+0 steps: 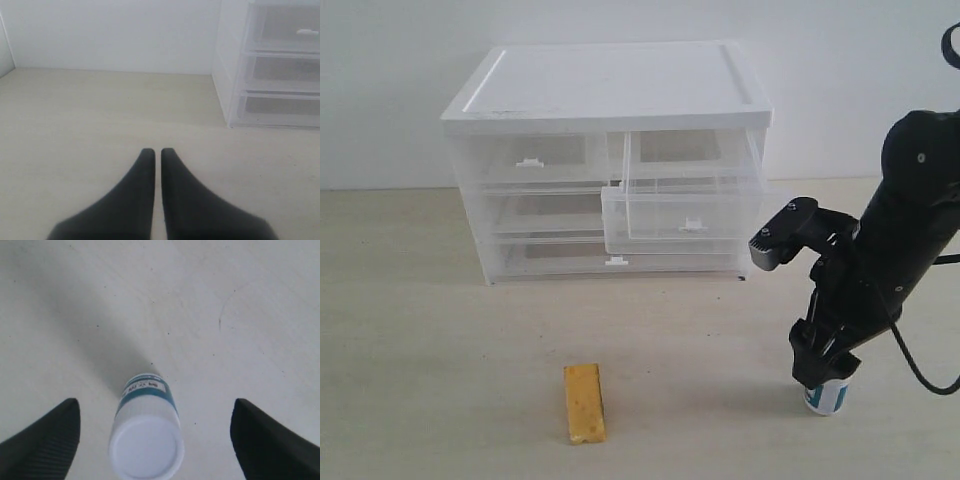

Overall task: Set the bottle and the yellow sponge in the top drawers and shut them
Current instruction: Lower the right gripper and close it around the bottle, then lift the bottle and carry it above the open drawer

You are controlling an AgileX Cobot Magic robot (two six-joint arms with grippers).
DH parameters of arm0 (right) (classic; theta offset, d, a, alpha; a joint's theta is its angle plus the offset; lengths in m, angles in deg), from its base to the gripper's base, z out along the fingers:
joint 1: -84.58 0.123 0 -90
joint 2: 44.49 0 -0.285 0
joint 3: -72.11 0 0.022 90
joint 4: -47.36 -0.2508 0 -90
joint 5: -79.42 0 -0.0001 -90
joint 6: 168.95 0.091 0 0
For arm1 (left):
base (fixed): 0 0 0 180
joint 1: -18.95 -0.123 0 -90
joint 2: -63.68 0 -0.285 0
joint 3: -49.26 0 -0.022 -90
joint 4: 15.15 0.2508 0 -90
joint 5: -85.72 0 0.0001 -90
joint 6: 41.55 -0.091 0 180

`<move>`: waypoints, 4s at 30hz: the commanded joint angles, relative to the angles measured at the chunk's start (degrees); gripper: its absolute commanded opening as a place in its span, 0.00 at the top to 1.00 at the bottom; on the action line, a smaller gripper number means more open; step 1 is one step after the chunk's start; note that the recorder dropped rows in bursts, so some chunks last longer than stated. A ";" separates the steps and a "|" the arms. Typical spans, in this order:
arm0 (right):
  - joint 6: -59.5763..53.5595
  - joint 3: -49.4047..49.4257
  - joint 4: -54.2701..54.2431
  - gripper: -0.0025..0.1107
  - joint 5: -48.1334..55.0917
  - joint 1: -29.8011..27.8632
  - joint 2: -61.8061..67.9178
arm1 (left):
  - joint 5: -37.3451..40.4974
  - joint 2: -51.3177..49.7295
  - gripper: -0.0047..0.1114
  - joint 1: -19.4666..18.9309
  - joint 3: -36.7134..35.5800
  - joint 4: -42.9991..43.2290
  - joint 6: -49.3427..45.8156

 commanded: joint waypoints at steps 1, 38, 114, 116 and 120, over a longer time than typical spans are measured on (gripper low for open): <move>-0.35 -0.39 0.65 0.32 -1.11 -0.35 1.84 | -0.16 0.19 0.92 -0.15 -0.23 -0.38 -0.22; -0.49 -0.39 2.34 0.98 -1.72 -0.35 3.48 | -0.16 0.19 0.92 -0.15 -0.23 -0.38 -0.22; -63.54 -25.77 -56.79 0.98 4.68 -3.70 2.67 | -0.16 0.19 0.92 -0.15 -0.23 -0.38 -0.22; -65.72 -25.77 -60.54 0.98 8.41 -5.30 4.12 | -0.16 0.19 0.92 -0.15 -0.23 -0.38 -0.22; -66.03 -25.77 -62.77 0.98 9.75 -5.79 5.56 | -0.16 0.19 0.92 -0.15 -0.23 -0.38 -0.22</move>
